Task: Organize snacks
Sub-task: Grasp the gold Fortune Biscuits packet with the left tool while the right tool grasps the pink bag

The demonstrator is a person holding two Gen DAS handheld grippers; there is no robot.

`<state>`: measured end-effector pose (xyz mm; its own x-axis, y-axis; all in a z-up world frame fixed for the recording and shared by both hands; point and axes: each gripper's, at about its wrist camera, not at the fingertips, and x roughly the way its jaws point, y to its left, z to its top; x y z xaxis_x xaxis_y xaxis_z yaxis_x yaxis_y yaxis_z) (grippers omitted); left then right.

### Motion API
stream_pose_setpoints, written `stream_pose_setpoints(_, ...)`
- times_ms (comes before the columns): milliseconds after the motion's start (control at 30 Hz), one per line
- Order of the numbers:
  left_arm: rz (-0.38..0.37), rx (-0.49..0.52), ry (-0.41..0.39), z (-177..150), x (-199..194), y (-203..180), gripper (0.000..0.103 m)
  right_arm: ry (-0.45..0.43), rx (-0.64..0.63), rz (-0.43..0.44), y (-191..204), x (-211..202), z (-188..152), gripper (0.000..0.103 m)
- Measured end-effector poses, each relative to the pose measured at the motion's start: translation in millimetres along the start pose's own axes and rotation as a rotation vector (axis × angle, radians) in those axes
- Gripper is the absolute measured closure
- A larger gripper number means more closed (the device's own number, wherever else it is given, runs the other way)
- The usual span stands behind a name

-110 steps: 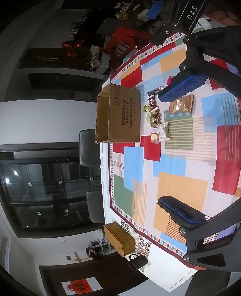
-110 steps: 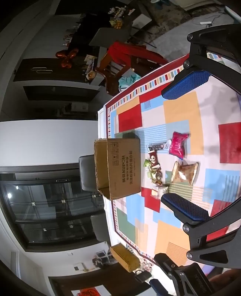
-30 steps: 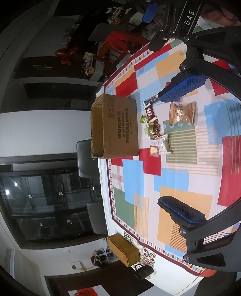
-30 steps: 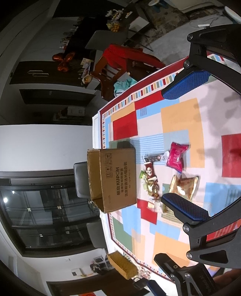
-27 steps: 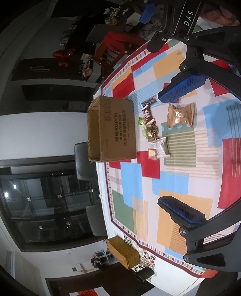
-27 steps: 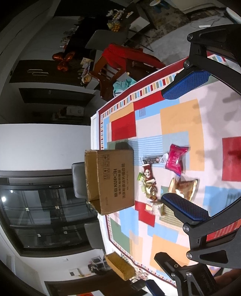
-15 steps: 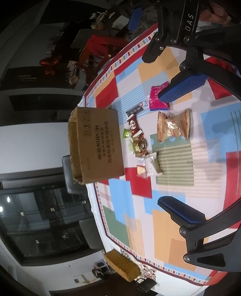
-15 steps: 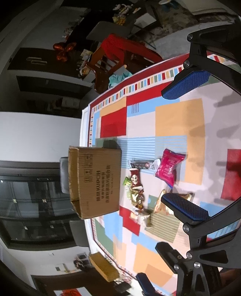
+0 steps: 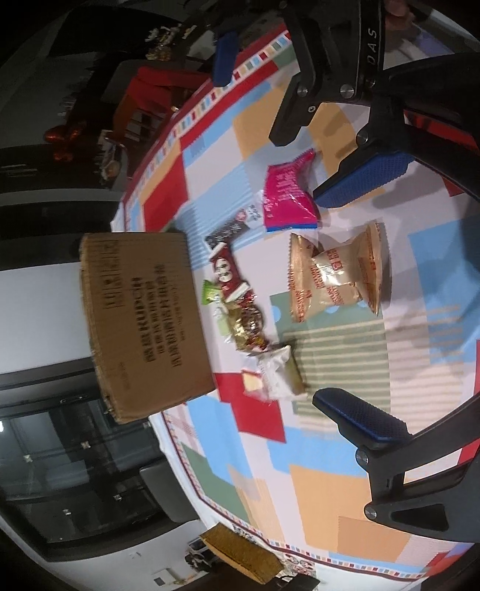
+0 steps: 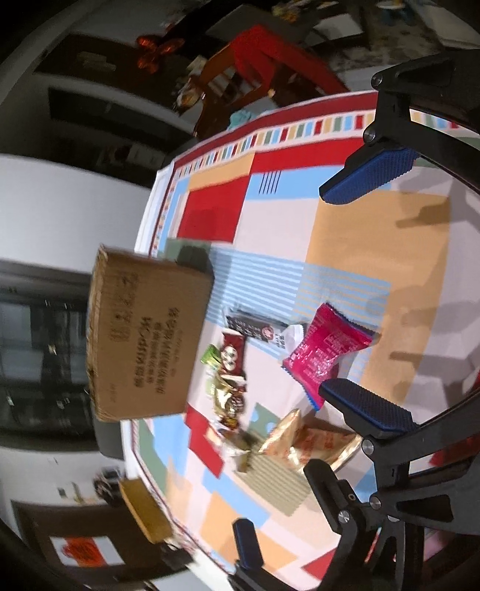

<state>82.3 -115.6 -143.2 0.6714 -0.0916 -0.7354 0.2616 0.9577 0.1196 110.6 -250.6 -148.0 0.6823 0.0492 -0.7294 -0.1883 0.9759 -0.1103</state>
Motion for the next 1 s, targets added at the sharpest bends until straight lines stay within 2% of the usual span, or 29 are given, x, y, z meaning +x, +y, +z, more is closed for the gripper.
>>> stream_pose_setpoints(367, -0.001, 0.001, 0.065, -8.8, 32.7, -4.5, 0.014, 0.051, -0.143, 0.110, 9.6, 39.4, 0.2, 0.017)
stream_pose_setpoints(700, -0.036, -0.007, 0.104, -13.3, 46.3, 0.6, 0.031, 0.086, -0.140, 0.197, 18.9, 62.0, -0.8, 0.028)
stream_pose_setpoints(933, -0.073, -0.003, 0.114, -14.8, 49.1, 2.1, 0.052, 0.118, -0.117, 0.260, 29.3, 70.8, -2.3, 0.048)
stream_pose_setpoints(1000, -0.079, -0.002, 0.111, -15.2, 48.7, 2.7, 0.054, 0.116, -0.119, 0.260, 32.2, 70.1, -2.9, 0.053)
